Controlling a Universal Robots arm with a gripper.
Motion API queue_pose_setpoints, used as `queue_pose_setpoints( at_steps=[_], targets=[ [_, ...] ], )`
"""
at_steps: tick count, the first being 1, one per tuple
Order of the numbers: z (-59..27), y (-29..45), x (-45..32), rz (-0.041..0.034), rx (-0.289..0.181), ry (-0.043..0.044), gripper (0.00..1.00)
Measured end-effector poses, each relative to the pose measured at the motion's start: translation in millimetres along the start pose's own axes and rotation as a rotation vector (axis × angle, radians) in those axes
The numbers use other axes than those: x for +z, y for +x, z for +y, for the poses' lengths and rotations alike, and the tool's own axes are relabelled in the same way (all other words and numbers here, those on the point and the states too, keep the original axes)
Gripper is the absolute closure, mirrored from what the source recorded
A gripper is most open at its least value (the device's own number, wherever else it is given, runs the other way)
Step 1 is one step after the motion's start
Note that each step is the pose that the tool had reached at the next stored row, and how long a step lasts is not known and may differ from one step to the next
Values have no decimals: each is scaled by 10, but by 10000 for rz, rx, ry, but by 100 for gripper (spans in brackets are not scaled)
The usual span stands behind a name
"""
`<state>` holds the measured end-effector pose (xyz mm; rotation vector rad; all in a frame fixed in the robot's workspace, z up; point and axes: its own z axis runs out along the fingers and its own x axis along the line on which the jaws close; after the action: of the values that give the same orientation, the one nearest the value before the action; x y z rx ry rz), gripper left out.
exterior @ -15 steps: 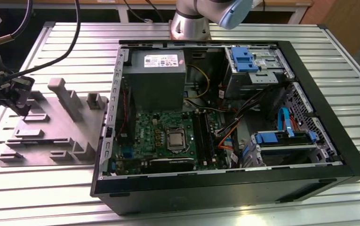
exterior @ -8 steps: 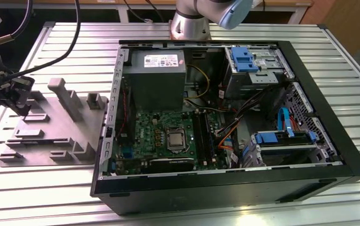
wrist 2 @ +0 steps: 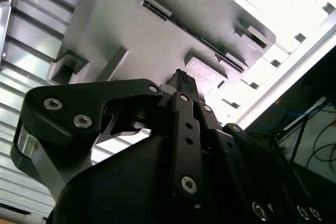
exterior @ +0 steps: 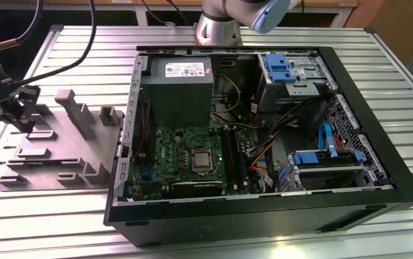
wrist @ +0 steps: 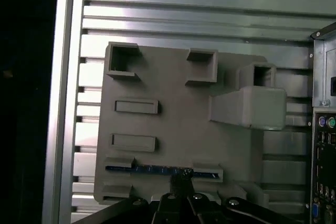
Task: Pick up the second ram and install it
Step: 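Pick up the second ram and move it above second insertion slot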
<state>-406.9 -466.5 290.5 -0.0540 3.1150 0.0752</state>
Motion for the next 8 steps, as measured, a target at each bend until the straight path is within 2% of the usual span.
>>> queue_pose_setpoints(
  at_steps=[8],
  targets=[
    [-1, 1, 23, 70, -1458, -38, 90]
  ],
)
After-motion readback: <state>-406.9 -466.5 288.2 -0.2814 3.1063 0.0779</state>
